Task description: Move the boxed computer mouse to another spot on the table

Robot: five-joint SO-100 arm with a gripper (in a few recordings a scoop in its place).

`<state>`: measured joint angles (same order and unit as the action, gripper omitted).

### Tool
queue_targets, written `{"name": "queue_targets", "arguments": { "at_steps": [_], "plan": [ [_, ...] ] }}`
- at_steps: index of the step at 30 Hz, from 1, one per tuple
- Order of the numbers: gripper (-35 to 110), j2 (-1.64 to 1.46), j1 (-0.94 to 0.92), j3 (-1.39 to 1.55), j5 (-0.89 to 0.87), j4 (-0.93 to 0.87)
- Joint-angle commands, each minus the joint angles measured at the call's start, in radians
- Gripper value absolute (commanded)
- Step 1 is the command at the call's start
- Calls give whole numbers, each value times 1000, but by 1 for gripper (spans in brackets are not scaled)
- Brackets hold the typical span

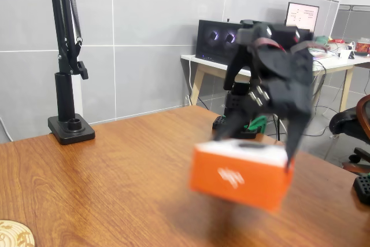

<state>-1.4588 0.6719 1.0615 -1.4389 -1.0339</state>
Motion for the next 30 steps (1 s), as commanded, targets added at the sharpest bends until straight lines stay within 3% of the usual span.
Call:
{"name": "queue_targets", "arguments": {
  "at_steps": [1,7,10,19,30],
  "plan": [
    [0,-255,-253,72,15,-25],
    [0,-693,-781,641,106,-3],
    [0,-758,-911,828,164,-9],
    [0,-767,-853,1144,213,-11],
    [3,-620,-873,1143,149,-43]
  ]
}}
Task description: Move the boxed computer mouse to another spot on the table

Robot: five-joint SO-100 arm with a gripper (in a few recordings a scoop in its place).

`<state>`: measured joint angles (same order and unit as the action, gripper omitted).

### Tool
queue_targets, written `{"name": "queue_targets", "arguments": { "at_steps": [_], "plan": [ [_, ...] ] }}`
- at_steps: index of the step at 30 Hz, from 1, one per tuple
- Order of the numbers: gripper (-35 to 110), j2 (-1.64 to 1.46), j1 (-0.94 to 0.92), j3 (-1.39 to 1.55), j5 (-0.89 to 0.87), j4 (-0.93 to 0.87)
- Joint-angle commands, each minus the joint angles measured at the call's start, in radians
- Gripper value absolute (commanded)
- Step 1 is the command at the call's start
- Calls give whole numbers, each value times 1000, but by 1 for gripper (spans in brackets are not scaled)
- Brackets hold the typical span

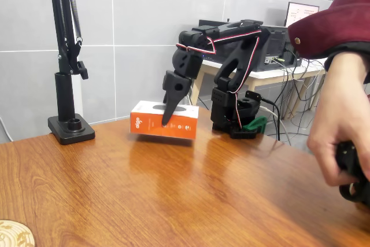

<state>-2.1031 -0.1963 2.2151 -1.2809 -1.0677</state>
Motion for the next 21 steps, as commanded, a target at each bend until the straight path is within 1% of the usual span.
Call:
{"name": "queue_targets", "arguments": {
  "at_steps": [1,9,14,16,17,18,21],
  "plan": [
    [4,38,-5,-11,-12,-9],
    [4,92,2,-20,-14,-48],
    [5,98,-9,-17,5,-28],
    [7,92,-11,-3,32,-14],
    [11,86,-9,3,61,-5],
    [21,81,-2,8,114,9],
    [63,77,38,-12,261,49]
  ]
}}
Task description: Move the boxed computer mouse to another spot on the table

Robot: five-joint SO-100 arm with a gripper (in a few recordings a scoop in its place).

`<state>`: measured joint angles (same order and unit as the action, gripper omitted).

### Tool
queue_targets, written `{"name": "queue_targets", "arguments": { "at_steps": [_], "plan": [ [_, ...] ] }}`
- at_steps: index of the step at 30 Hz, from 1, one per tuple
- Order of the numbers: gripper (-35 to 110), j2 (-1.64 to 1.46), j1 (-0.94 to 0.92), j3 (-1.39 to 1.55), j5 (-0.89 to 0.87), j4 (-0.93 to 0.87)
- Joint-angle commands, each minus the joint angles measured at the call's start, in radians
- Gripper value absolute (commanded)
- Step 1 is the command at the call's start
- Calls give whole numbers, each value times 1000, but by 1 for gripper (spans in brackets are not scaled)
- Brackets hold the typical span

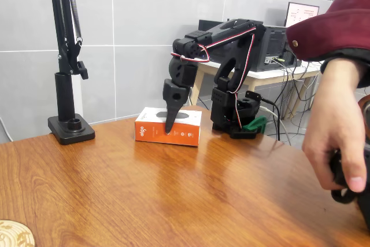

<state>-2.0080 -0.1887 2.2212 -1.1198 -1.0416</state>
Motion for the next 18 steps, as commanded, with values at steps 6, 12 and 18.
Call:
{"name": "queue_targets", "arguments": {
  "at_steps": [6,12,18],
  "plan": [
    [105,-110,46,-147,410,-18],
    [89,-176,18,-245,437,-37],
    [0,-261,-40,-250,821,86]
  ]
}}
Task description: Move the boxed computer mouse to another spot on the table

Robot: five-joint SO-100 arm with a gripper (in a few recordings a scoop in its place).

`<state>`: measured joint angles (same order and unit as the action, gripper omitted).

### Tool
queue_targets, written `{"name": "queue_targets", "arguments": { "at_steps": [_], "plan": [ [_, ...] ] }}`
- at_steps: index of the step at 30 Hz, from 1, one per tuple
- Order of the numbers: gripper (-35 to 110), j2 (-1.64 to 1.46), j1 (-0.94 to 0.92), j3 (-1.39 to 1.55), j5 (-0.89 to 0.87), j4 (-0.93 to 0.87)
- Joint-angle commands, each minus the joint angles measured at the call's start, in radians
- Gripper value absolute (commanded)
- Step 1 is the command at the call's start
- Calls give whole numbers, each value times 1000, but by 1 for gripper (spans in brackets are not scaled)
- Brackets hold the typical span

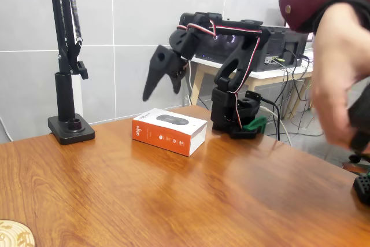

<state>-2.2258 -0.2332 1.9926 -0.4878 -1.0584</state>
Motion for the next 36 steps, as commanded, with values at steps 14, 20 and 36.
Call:
{"name": "queue_targets", "arguments": {
  "at_steps": [14,20,36],
  "plan": [
    [0,-110,60,365,353,2181],
    [0,-222,83,551,370,2594],
    [0,-494,107,710,383,2737]
  ]
}}
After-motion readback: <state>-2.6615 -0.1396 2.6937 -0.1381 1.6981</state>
